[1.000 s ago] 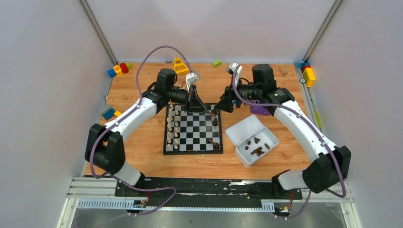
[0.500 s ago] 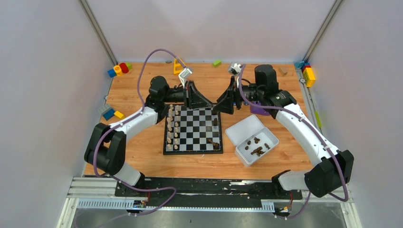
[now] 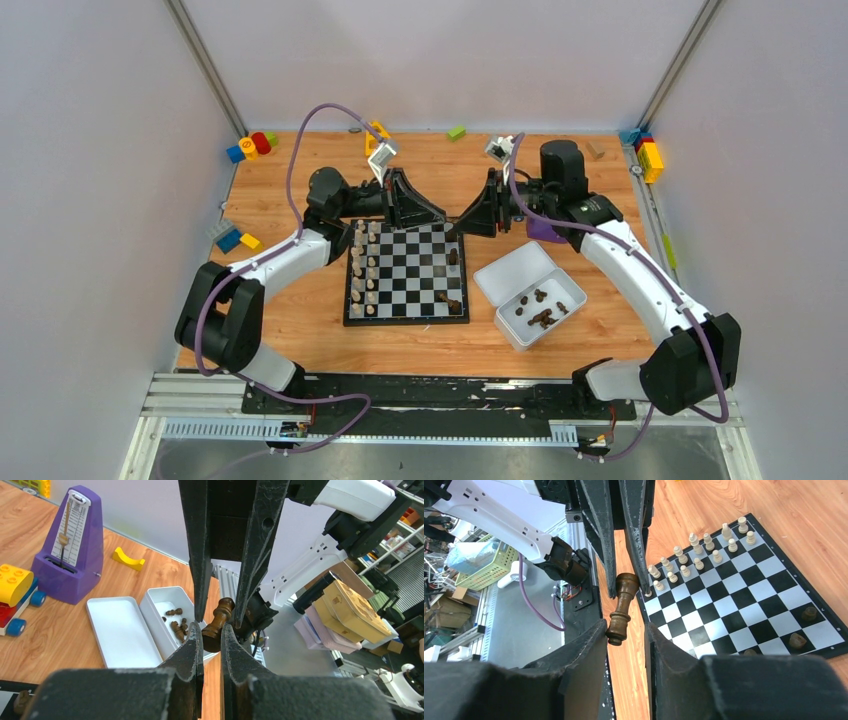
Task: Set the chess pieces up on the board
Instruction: Place the chess piece on the chessboard.
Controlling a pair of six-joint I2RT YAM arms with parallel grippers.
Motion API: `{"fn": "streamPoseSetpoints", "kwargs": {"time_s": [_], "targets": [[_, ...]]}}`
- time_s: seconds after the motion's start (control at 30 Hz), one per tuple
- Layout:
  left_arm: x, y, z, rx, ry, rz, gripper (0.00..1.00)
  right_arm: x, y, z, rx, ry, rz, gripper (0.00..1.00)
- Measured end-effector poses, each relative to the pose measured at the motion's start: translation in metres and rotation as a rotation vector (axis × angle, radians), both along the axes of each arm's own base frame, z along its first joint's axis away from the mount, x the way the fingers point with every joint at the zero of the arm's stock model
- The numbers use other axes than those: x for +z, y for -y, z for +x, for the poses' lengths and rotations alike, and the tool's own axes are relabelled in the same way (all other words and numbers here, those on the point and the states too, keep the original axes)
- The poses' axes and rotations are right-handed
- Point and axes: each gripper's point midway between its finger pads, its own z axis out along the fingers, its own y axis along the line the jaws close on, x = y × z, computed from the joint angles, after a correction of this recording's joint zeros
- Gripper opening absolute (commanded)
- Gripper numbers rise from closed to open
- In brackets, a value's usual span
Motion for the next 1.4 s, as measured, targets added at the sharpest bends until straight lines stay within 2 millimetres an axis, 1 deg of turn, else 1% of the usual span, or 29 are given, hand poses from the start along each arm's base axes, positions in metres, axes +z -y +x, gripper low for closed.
{"fn": "streamPoseSetpoints", "kwargs": {"time_s": [0.1, 0.5, 0.63, 0.83, 0.97, 1.1, 1.13, 1.17, 1.2, 1.23, 1.27, 1.4], "targets": [[0.000, 0.000, 0.001, 0.003, 0.000, -0.001, 0.00, 0.000, -0.001, -0.001, 0.005, -0.008, 0.007, 0.29], [-0.002, 0.000, 0.001, 0.010, 0.013, 0.006, 0.00, 0.002, 0.000, 0.000, 0.002, -0.011, 0.015, 0.28], [-0.002, 0.000, 0.001, 0.013, 0.016, 0.010, 0.00, 0.002, 0.000, 0.000, 0.004, -0.013, 0.018, 0.26], [-0.004, 0.000, 0.002, 0.016, 0.013, 0.015, 0.00, 0.003, 0.001, 0.000, 0.003, -0.014, 0.022, 0.19], [-0.005, 0.000, 0.002, 0.017, 0.014, 0.017, 0.04, 0.003, 0.001, 0.001, 0.002, -0.014, 0.022, 0.12], [-0.006, 0.000, 0.003, 0.022, 0.022, 0.019, 0.17, 0.003, 0.001, 0.001, 0.001, -0.016, 0.023, 0.03], [-0.006, 0.000, 0.004, 0.024, 0.025, 0.020, 0.24, 0.003, 0.001, 0.001, 0.000, -0.015, 0.022, 0.00], [-0.006, 0.000, 0.004, 0.026, 0.026, 0.022, 0.28, 0.003, 0.001, 0.001, 0.000, -0.015, 0.022, 0.00], [-0.007, -0.001, 0.004, 0.029, 0.032, 0.026, 0.39, 0.003, 0.001, 0.001, -0.001, -0.015, 0.022, 0.00], [-0.008, -0.001, 0.004, 0.033, 0.035, 0.031, 0.45, 0.003, 0.002, 0.002, -0.002, -0.012, 0.021, 0.00], [-0.010, -0.001, 0.005, 0.038, 0.038, 0.041, 0.53, 0.003, 0.002, 0.002, -0.004, -0.006, 0.019, 0.00], [-0.025, -0.005, 0.008, 0.075, 0.047, 0.114, 0.72, -0.002, 0.004, 0.004, -0.009, 0.023, -0.007, 0.00]]}}
